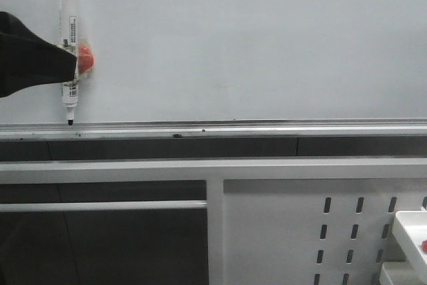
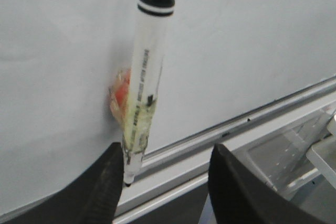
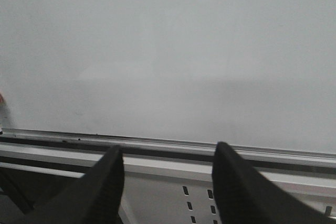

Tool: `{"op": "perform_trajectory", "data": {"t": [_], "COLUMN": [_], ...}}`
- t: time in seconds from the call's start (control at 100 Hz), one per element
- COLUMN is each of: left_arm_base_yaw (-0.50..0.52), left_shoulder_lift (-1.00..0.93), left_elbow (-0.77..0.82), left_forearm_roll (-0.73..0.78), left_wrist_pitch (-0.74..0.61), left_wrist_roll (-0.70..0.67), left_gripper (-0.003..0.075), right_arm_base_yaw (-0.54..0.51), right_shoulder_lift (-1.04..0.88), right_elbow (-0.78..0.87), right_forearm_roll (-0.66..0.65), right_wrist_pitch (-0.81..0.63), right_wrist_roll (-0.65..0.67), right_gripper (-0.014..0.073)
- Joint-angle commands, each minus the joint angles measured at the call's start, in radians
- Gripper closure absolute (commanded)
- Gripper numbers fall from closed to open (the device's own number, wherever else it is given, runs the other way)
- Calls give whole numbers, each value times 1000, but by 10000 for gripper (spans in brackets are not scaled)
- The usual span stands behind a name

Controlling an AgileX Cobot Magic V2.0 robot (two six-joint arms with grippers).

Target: Write number 1 on whiteboard

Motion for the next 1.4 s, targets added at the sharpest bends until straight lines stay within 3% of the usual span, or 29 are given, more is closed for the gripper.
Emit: {"op": "perform_trajectory", "data": {"t": [0.0, 0.27, 0.54, 0.7, 0.98, 1.13, 1.39], "left_arm_base_yaw": [-7, -7, -7, -7, -7, -7, -7], "left_shoulder_lift": [12, 86, 117, 134, 134, 125, 88], "left_elbow": [-25, -25, -25, -26, -26, -26, -26], "left_forearm_roll": [-6, -6, -99, -101, -101, -101, -96], "left_wrist_pitch": [-145, -169, -282, -262, -234, -234, -233], "left_wrist_roll": [-12, -16, -16, -16, -16, -16, -16], "left_gripper": [377, 388, 388, 397, 566, 736, 740], "right_arm_base_yaw": [-8, -8, -8, -8, -8, -8, -8], "right_shoulder_lift": [20, 20, 20, 20, 20, 20, 20], "right_elbow": [-34, -34, -34, -34, -34, -34, -38], "right_forearm_roll": [-10, -10, -10, -10, -10, -3, 18], "right_wrist_pitch": [-75, -75, -75, -75, -75, -75, -75], "right_wrist_roll": [-9, -9, -9, -9, -9, -9, -9], "right_gripper": [248, 248, 248, 248, 248, 248, 248]}}
